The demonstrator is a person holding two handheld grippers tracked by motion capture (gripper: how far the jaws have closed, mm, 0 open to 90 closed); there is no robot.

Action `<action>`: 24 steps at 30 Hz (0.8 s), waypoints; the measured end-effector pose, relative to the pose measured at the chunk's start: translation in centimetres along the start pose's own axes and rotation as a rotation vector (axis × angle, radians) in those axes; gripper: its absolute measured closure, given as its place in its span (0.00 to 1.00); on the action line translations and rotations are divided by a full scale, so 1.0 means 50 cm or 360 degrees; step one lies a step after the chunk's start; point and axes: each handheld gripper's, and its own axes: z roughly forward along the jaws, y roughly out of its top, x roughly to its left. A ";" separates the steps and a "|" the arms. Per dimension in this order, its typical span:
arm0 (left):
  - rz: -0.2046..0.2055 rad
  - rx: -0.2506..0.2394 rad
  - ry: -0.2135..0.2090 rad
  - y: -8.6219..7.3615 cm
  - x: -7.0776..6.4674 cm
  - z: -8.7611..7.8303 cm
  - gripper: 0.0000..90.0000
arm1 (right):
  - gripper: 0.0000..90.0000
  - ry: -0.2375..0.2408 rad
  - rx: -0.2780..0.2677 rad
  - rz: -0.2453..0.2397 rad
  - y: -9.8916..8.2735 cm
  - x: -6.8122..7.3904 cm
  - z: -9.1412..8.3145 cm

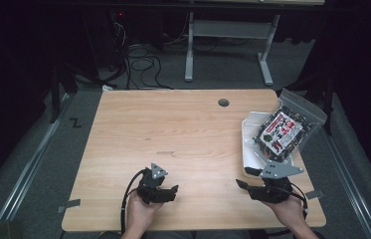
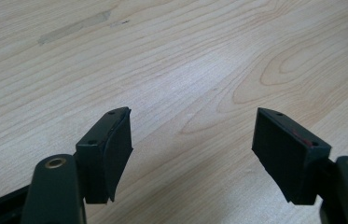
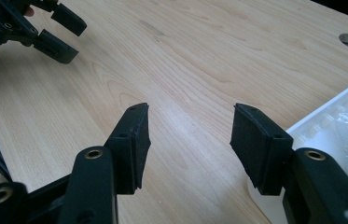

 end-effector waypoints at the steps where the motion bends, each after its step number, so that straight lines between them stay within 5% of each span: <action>1: 0.0001 -0.0002 0.0002 0.000 0.000 -0.001 0.32 | 0.53 0.0001 0.0008 0.0007 0.000 0.001 0.003; 12: -0.0002 -0.0004 0.0003 0.000 0.001 -0.001 0.32 | 0.52 0.0035 0.0043 0.0086 -0.003 0.001 0.049; 24: -0.0005 0.0000 -0.0001 0.000 0.002 0.001 0.32 | 0.52 0.0021 0.0113 0.0052 -0.012 0.012 0.098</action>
